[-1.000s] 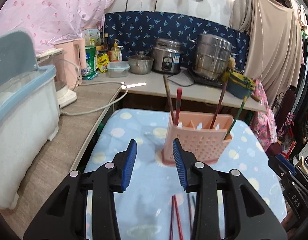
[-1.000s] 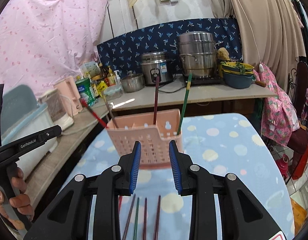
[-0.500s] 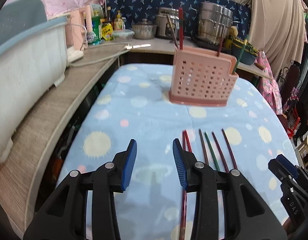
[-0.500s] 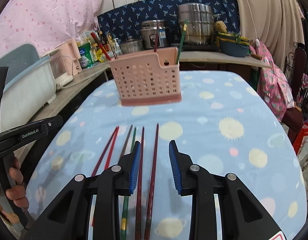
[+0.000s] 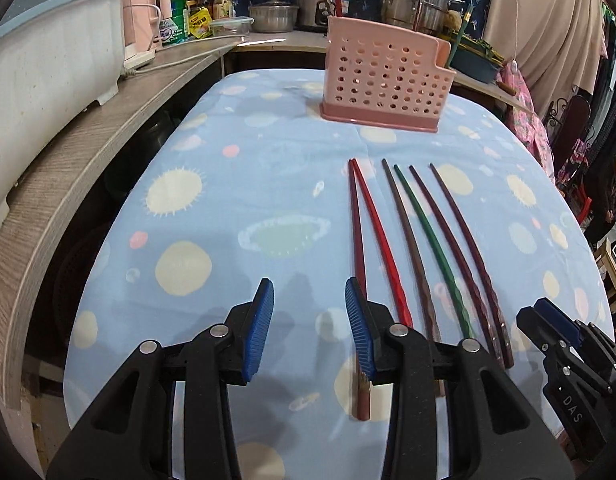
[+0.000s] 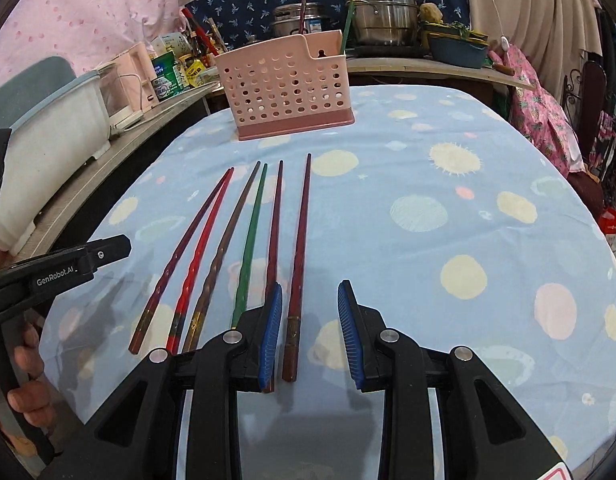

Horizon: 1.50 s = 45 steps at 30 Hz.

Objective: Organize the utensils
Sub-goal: 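Withdraw both tools from the basket back toward the chopstick row, then close the right tool on a dark red chopstick while the left tool grasps another dark red one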

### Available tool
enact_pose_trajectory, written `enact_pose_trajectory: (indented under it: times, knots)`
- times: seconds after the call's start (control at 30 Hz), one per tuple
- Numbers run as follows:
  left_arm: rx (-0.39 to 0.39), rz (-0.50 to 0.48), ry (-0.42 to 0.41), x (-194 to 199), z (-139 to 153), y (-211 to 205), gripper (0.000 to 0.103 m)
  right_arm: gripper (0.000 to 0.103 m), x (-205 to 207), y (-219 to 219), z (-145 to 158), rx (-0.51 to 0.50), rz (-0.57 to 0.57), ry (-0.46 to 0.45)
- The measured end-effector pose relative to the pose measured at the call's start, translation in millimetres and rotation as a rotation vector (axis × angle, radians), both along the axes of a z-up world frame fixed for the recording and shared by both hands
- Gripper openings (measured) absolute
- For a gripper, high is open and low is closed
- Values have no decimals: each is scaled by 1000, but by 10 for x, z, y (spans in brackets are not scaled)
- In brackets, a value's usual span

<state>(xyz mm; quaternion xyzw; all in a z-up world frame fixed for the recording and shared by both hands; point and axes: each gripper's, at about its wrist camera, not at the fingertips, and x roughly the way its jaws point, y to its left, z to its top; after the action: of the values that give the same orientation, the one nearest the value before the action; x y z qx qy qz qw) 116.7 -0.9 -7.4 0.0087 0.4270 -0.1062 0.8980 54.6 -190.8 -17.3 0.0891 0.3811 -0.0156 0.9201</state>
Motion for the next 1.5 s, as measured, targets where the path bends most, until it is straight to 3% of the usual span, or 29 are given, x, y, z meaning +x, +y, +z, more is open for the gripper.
enact_pose_trajectory:
  times: [0.23,0.67,0.83,1.2,1.37,1.5]
  knots:
    - [-7,-15,35,-106,-97,5,36,27,-26,33,-116,4,-4,20]
    - [-5,-57,56,-282,-191,-53,37,16,-85,43,-181,-8,-14,28]
    - [-6,-67,48,-337,-190,-82,48,12,-128,31,-185,-12,-22,26]
    - [13,-64,68,-356,-313,-134,48,7,-202,0,-191,3,-37,24]
    - [26,-56,57,-351,-330,-115,37,7,-211,2,-195,4,-38,22]
    - [27,-50,56,-343,-328,-97,21,7,-213,3,-197,4,-38,21]
